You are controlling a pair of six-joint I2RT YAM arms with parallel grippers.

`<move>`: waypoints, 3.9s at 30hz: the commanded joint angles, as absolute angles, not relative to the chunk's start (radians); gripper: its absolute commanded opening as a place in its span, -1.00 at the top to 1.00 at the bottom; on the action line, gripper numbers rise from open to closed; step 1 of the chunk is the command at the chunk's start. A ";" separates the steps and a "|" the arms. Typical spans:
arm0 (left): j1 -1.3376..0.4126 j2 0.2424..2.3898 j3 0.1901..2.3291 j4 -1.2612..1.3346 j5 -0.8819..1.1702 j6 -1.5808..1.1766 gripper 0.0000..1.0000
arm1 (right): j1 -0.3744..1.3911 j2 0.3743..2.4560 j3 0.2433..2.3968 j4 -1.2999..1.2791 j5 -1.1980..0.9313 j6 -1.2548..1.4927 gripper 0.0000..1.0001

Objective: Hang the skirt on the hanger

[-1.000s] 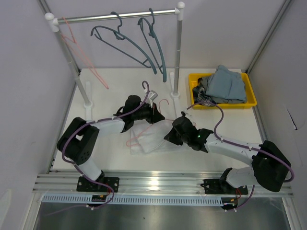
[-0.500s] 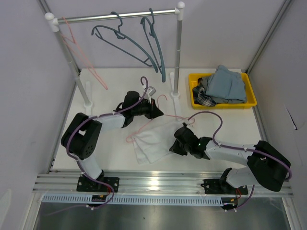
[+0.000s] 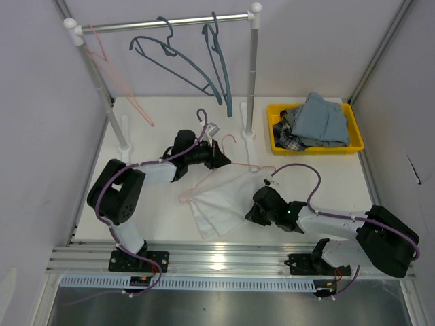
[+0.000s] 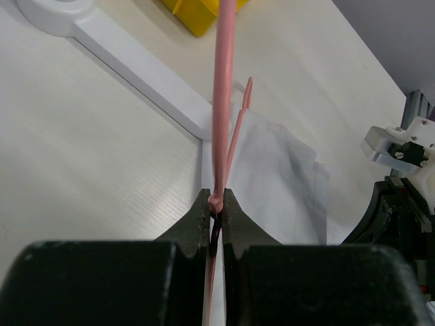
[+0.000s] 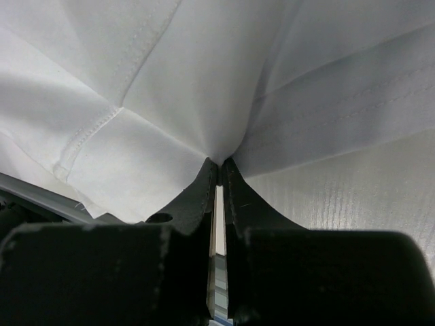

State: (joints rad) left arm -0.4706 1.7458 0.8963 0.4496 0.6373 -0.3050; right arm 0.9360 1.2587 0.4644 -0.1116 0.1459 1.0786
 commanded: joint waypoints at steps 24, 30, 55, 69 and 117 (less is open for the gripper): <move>-0.548 1.497 0.709 0.618 0.373 -0.417 1.00 | 1.039 1.186 0.408 -0.204 0.206 1.083 1.00; -0.563 1.359 0.704 0.535 0.345 -0.405 1.00 | 1.040 1.157 0.318 -0.141 0.183 1.112 1.00; -0.744 0.977 0.851 0.051 0.172 -0.360 1.00 | 1.052 1.130 0.480 -0.118 0.212 1.008 0.55; -0.753 0.877 1.020 -0.340 0.089 -0.318 1.00 | 0.841 0.965 0.639 -0.343 0.175 0.908 -0.52; -0.669 1.371 1.921 -0.965 -0.696 -0.476 1.00 | 0.523 1.060 0.948 -0.454 -0.189 0.669 -0.46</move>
State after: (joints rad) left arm -0.6868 1.3781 1.8606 -0.9607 -0.6460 -0.4679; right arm 0.5327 1.0546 0.9073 -0.4538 -0.1627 0.6971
